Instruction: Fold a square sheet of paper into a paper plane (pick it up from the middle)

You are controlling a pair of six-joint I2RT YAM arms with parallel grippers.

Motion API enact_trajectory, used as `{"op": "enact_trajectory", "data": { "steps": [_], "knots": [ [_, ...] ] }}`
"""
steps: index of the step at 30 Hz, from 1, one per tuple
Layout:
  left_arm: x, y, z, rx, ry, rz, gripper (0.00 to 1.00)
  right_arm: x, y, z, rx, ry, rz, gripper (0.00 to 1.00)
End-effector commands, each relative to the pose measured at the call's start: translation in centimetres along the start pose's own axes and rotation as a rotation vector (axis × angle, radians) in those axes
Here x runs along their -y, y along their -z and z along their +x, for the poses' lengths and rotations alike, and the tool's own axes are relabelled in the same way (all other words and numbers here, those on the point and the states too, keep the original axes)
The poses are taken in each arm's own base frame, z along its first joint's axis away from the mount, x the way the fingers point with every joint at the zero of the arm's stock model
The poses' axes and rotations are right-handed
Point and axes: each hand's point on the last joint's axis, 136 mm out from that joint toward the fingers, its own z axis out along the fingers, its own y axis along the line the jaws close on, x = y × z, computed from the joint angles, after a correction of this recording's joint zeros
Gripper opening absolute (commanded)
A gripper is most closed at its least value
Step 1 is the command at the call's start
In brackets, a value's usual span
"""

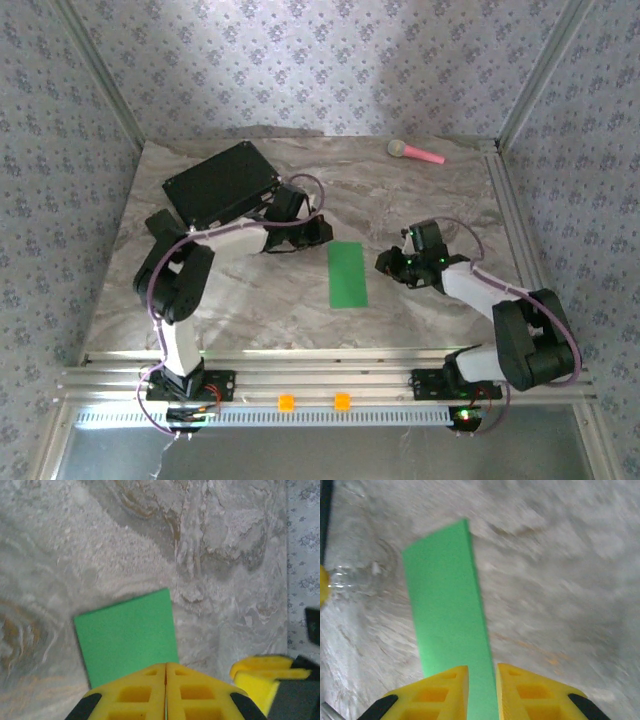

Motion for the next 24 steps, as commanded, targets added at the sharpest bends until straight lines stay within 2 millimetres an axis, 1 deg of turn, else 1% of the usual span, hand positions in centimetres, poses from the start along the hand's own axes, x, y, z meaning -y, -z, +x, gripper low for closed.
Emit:
{"op": "enact_trajectory", "data": {
  "steps": [1,3,6,9,14,16,19,24],
  "knots": [
    [-1.1,-1.6,0.5,-0.079,0.017,-0.008,0.08,-0.6,-0.3,1.5,-0.099,-0.056,-0.064,0.22],
    [-1.2,-2.4,0.4,-0.094,0.017,-0.006,0.07,-1.0,-0.7,2.3,-0.143,-0.059,-0.082,0.22],
    [-2.0,-3.2,0.3,-0.117,0.023,-0.024,0.07,-1.6,-1.1,3.0,-0.162,-0.033,-0.094,0.23],
    [-2.3,-4.0,0.3,-0.134,0.020,-0.021,0.08,-1.7,-1.4,3.7,-0.192,-0.021,-0.086,0.24],
    [-1.8,-4.5,0.0,-0.129,0.009,0.013,0.08,-1.4,-1.6,4.8,-0.232,-0.010,-0.069,0.28],
    [-1.6,-4.6,0.0,-0.129,0.000,0.020,0.08,-1.4,-1.7,5.2,-0.248,-0.003,-0.065,0.32],
    [-2.3,-5.0,0.4,-0.146,0.007,0.008,0.08,-1.2,-1.6,5.9,-0.270,0.002,-0.046,0.36],
    [-4.8,-5.9,1.9,-0.178,0.036,-0.047,0.08,-0.6,-1.9,7.3,-0.328,-0.005,-0.017,0.39]
  ]
}}
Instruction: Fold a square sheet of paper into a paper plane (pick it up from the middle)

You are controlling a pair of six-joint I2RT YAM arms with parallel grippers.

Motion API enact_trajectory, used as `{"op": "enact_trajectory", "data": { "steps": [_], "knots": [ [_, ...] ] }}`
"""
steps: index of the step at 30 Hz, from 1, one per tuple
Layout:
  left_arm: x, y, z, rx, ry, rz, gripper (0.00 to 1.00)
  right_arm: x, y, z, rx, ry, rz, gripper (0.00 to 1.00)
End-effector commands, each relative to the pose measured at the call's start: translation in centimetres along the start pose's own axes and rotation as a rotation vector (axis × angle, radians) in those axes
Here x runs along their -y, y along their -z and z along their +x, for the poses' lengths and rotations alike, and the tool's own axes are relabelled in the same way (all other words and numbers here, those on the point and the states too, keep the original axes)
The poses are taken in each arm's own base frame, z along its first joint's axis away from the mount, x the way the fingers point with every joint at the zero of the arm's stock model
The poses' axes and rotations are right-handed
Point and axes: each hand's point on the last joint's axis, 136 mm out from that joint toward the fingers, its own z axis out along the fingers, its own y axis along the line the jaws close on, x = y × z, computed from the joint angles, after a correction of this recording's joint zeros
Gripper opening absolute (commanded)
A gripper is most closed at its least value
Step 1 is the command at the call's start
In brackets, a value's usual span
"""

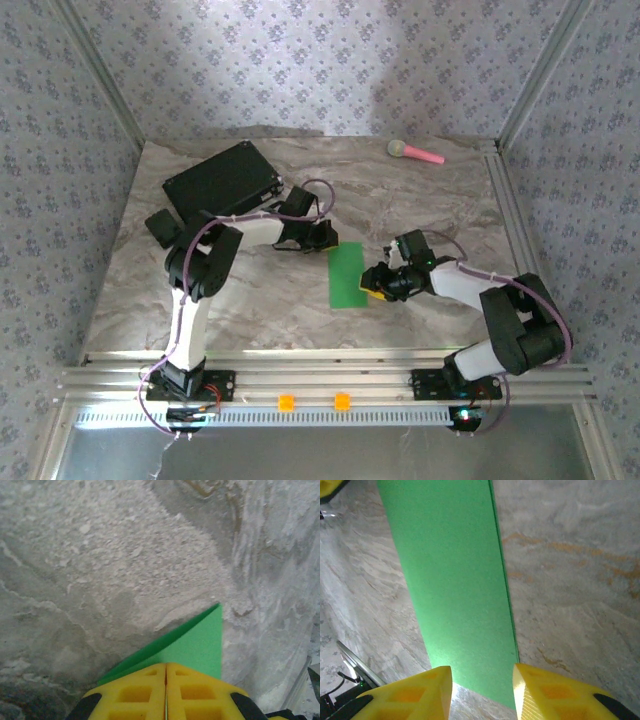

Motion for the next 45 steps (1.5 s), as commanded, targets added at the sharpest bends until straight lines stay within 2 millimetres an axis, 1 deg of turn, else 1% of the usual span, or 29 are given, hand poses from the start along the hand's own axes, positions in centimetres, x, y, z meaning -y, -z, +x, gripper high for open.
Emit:
{"op": "enact_trajectory", "data": {
  "steps": [1,5,7,11,15,18,21,25,32,38,41,44,45],
  "knots": [
    [-1.7,-0.9,0.9,-0.031,0.003,-0.023,0.08,0.3,-0.3,1.2,-0.066,-0.006,0.029,0.39],
    [-3.0,-1.1,1.7,-0.039,0.010,-0.058,0.08,0.6,-0.3,1.8,-0.082,-0.014,0.051,0.40],
    [-3.4,-1.0,2.0,-0.042,0.013,-0.070,0.08,0.6,-0.2,1.9,-0.081,-0.025,0.051,0.40],
    [-3.5,-0.8,2.2,-0.045,0.002,-0.076,0.08,0.4,-0.1,2.2,-0.089,-0.037,0.042,0.42],
    [-3.5,-0.7,2.2,-0.046,0.003,-0.078,0.08,1.2,0.3,2.4,-0.067,-0.060,0.083,0.43],
    [-3.5,-0.8,2.3,-0.046,0.008,-0.075,0.08,0.7,0.3,2.8,-0.081,-0.082,0.036,0.43],
    [-3.5,-0.9,2.4,-0.050,0.007,-0.074,0.08,0.4,0.1,3.5,-0.101,-0.087,0.032,0.42],
    [-3.5,-0.9,2.5,-0.052,0.007,-0.073,0.08,1.4,-0.3,4.1,-0.124,-0.119,0.084,0.41],
    [-3.7,-1.1,2.7,-0.057,0.008,-0.074,0.08,2.0,-0.5,3.9,-0.102,-0.157,0.114,0.41],
    [-3.6,-1.1,2.7,-0.058,0.004,-0.073,0.08,1.6,-0.8,3.8,-0.104,-0.151,0.100,0.41],
    [-3.4,-1.2,2.7,-0.058,0.003,-0.066,0.08,0.4,-0.8,3.2,-0.088,-0.129,0.043,0.41],
    [-3.3,-1.3,2.9,-0.062,0.000,-0.064,0.08,-0.9,-0.3,2.3,-0.041,-0.106,0.001,0.40],
    [-3.2,-1.4,2.9,-0.063,-0.001,-0.062,0.08,-1.0,-0.1,2.2,-0.030,-0.108,-0.004,0.40]
  ]
}}
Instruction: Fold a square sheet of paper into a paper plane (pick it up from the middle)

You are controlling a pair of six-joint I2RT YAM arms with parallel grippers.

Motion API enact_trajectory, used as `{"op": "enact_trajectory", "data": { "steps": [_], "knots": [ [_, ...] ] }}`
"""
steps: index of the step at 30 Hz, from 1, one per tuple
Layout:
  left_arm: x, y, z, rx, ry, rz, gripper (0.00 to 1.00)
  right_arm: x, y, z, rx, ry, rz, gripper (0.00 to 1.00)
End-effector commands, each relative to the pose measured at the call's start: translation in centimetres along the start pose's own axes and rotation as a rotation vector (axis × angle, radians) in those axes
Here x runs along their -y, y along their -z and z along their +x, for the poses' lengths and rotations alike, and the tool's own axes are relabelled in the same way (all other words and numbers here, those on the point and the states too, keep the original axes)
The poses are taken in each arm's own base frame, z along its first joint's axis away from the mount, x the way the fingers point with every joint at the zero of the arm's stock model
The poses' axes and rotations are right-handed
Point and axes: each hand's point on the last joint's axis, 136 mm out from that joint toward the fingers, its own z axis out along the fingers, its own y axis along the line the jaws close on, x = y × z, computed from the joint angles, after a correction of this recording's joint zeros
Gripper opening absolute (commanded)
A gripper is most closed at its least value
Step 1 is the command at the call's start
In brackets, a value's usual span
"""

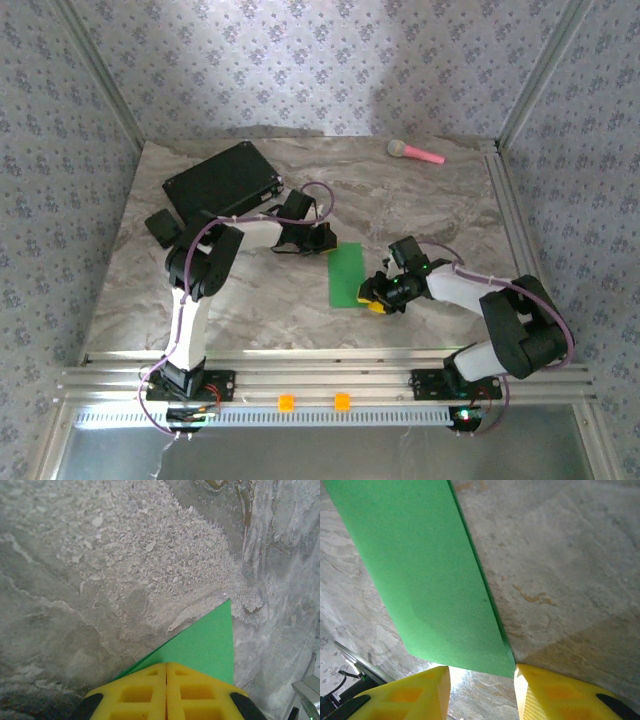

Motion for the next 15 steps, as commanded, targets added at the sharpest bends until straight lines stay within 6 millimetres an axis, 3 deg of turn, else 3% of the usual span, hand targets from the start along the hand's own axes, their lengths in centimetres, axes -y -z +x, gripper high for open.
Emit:
{"op": "enact_trajectory", "data": {
  "steps": [1,15],
  "knots": [
    [-2.4,-1.0,2.7,-0.071,0.021,-0.075,0.08,-1.6,0.6,-0.8,0.053,0.022,-0.063,0.40],
    [-1.4,-1.2,3.0,-0.079,0.002,-0.054,0.08,-4.3,1.4,-4.2,0.087,0.061,-0.234,0.40]
  ]
}}
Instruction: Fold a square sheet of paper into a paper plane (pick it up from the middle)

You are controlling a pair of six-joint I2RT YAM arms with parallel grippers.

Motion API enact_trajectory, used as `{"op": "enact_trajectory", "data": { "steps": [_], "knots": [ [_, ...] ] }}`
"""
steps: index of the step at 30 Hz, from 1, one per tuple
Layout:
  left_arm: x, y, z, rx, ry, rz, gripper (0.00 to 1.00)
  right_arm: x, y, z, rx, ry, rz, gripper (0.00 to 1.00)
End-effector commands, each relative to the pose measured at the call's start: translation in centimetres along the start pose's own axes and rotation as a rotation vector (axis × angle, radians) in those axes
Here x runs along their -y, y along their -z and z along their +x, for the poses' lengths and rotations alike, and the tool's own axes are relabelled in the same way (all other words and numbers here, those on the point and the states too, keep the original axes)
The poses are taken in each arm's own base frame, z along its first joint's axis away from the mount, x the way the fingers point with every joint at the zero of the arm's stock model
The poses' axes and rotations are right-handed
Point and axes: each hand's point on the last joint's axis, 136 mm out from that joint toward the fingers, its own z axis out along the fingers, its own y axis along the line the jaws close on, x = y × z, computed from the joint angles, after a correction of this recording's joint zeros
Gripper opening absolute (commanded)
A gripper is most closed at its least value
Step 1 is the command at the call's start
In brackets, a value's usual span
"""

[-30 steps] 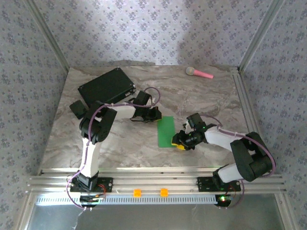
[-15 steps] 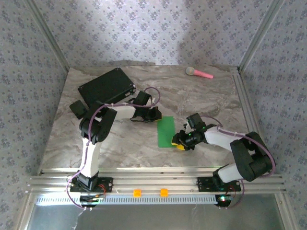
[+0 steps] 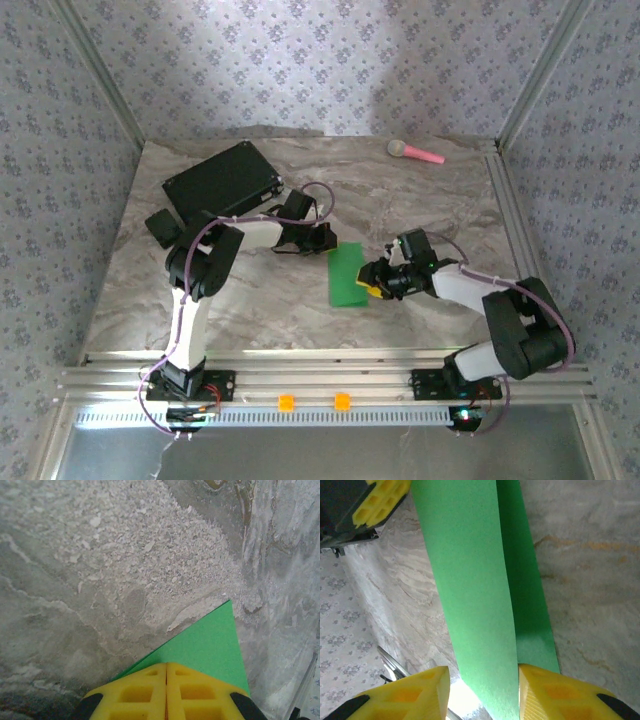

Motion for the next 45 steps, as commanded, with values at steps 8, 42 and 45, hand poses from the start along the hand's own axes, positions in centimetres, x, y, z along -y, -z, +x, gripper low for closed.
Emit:
{"op": "enact_trajectory", "data": {
  "steps": [8,42,45],
  "knots": [
    [-1.1,-1.3,2.7,-0.082,0.000,-0.047,0.08,-1.4,-0.5,-2.6,-0.026,0.062,-0.112,0.27],
    [5.1,4.3,-0.2,0.100,-0.124,0.016,0.38,-0.9,-1.9,-4.0,-0.045,0.067,-0.147,0.04],
    [5.7,6.4,-0.1,0.176,-0.176,0.007,0.45,-1.5,-2.2,-4.8,-0.012,0.047,-0.158,0.05]
  ]
}}
